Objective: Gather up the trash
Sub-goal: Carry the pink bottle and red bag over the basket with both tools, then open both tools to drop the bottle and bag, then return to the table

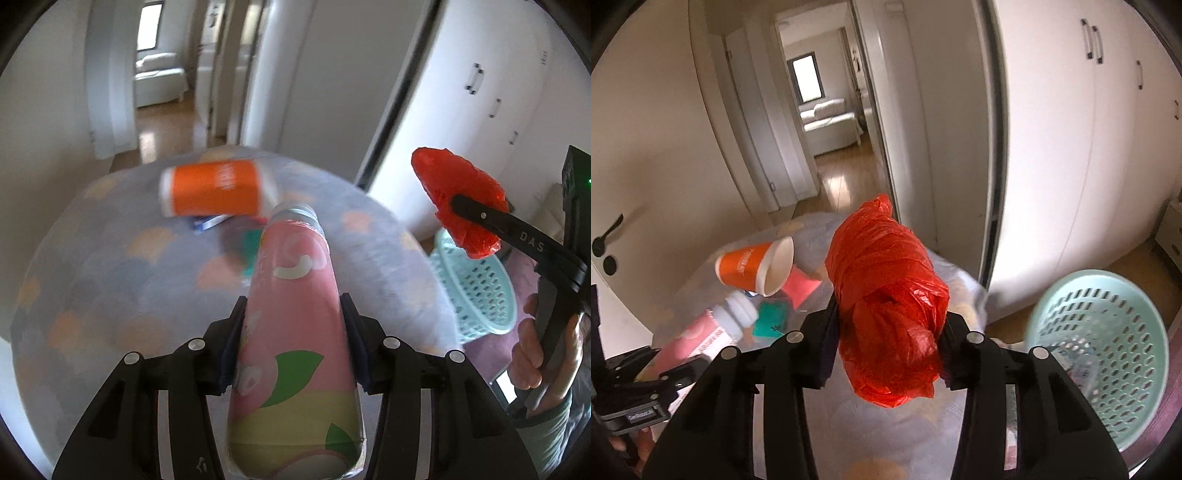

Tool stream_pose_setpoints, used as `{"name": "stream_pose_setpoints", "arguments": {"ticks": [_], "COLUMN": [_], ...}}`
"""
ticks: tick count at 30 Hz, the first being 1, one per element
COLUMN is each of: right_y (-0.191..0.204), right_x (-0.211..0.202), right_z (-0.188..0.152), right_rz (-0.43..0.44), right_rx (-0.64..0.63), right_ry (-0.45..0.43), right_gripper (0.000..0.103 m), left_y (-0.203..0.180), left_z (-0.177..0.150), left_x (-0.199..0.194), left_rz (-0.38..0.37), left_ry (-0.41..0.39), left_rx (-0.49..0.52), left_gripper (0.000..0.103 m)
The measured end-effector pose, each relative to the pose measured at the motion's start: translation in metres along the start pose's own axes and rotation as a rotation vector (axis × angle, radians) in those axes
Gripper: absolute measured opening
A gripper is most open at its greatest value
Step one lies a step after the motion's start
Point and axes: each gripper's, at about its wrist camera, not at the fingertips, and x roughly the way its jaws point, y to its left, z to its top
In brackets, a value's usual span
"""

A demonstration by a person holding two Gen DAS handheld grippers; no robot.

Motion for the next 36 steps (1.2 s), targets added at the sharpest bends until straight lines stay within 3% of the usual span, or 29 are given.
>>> {"name": "stream_pose_setpoints", "arguments": {"ticks": [9,15,23,32,36], "right_y": [-0.043,-0.105,-0.19,-0.23,-0.235], "right_x": [-0.075,-0.107,-0.108,-0.097,-0.081], "right_z": [0.001,-0.006,-0.033,-0.046,-0.048], "right_rz": [-0.113,-0.209,-0.315,-0.358,-0.361], "right_rx": [0.048,0.191,0.428,0.485,0.503], "right_ry": [-0.123,-0.16,-0.097,-0.047,-0.018], "right_gripper": [0.04,0.04,0.04,0.042,0.047], "left_y": [-0.086,-0.16,-0.242,-0.285,-0.288], "left_z": [0.015,0.03,0.038,0.037,0.038], "left_x": [0.0,0.022,0.083,0.159,0.173], "left_rz": [-0.115,-0.223,-0.348,-0.349,-0.34], "left_ry": [-0.05,-0.054,0.038,0.137,0.138], "left_rx": [0.145,0.235,0.305,0.327,0.317], "left_gripper": [0.047,0.047,0.047,0.047,0.051]}}
